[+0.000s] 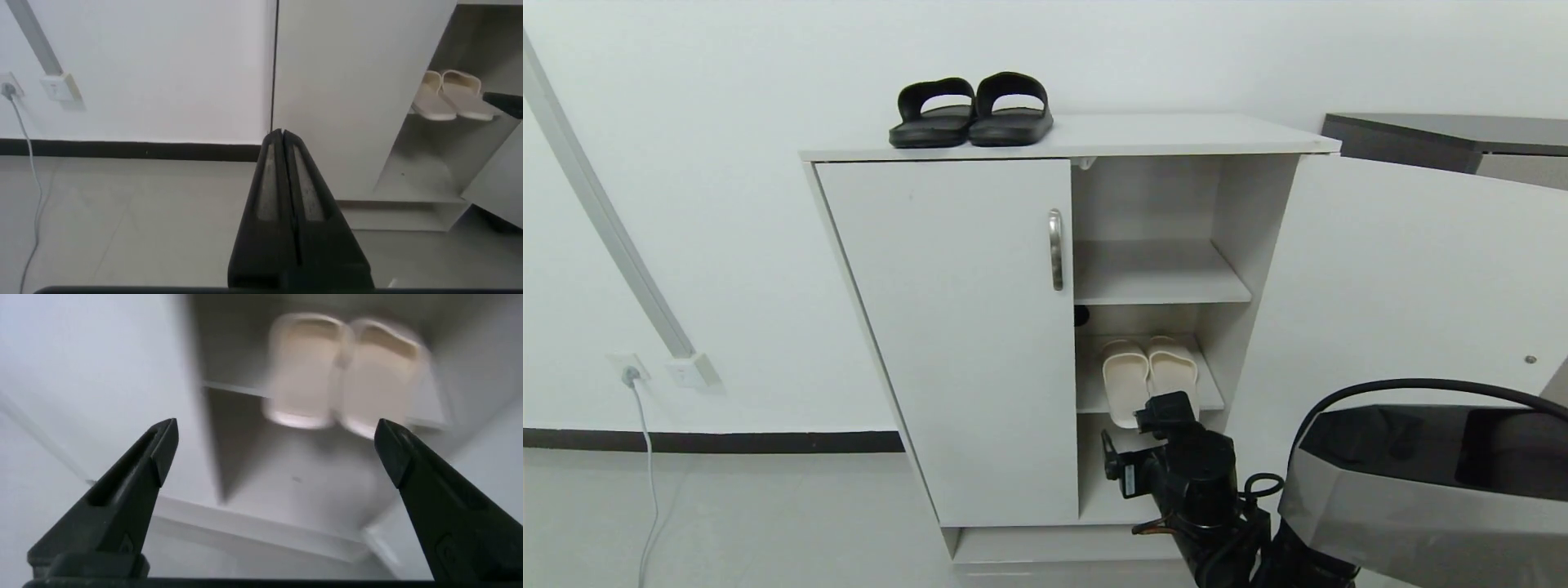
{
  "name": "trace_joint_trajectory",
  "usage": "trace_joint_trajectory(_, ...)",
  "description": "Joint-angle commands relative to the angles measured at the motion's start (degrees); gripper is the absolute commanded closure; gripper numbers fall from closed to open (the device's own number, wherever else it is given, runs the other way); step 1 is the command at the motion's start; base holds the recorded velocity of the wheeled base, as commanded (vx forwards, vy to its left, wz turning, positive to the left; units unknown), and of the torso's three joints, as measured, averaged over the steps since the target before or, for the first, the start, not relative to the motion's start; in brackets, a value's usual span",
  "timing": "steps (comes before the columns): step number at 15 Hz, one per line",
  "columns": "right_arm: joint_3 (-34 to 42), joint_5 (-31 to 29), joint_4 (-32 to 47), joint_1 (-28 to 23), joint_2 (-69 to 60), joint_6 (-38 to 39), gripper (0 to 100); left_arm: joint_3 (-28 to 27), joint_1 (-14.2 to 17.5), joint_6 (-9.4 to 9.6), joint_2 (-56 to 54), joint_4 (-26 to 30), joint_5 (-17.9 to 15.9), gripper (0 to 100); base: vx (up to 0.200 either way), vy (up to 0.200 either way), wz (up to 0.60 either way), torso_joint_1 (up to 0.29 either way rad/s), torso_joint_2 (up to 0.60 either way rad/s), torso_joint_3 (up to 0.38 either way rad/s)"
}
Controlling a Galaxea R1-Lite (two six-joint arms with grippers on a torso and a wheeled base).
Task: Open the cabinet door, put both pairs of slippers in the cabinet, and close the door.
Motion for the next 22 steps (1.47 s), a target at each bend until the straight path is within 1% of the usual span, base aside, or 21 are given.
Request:
trace_joint_trajectory(1, 0.0, 0.0, 0.1, -0.3, 0.1, 0.0, 0, 0.0, 0.1, 0.02, 0.1, 0.0, 0.0, 100, 0.000, 0.200, 0.00, -0.002, 0.00, 0.007)
trace_joint_trajectory(4, 0.0, 0.1, 0.0, -0.2, 0.1, 0.0, 0, 0.0, 0.1, -0.24, 0.0, 0.0, 0.9, 100, 0.000, 0.200, 0.00, 0.004, 0.00, 0.005)
trace_joint_trajectory(11, 0.3, 0.1, -0.5, 0.1, 0.0, -0.3, 0, 0.0, 0.1, -0.50, 0.0, 0.0, 0.9, 100, 0.000, 0.200, 0.00, 0.002, 0.00, 0.002)
trace_joint_trajectory(12, 0.4, 0.1, -0.8, 0.1, 0.0, -0.3, 0, 0.0, 0.1, -0.77, 0.1, -0.1, 1.0, 100, 0.000, 0.200, 0.00, 0.007, 0.00, 0.002)
trace_joint_trajectory(14, 0.4, 0.1, -0.9, 0.1, 0.0, -0.8, 0, 0.0, 0.1, -0.86, 0.0, -0.1, 1.1, 100, 0.000, 0.000, 0.00, 0.000, 0.00, 0.000)
trace_joint_trajectory(16, 1.0, 0.1, -2.7, 0.1, 0.1, -1.2, 0, 0.0, 0.1, -0.86, 0.0, -0.1, 1.2, 100, 0.000, 0.000, 0.00, 0.000, 0.00, 0.000)
trace_joint_trajectory(19, 3.5, 3.7, -5.9, -0.2, 0.3, -2.5, 0, 0.0, 0.1, -0.77, 0.0, -0.1, 1.2, 100, 0.000, 0.000, 0.00, 0.000, 0.00, 0.000)
trace_joint_trajectory(22, 3.5, 3.6, -6.9, -0.3, 1.2, -3.5, 0, 0.0, 0.1, -0.68, 0.0, -0.1, 1.2, 100, 0.000, 0.000, 0.00, 0.000, 0.00, 0.000)
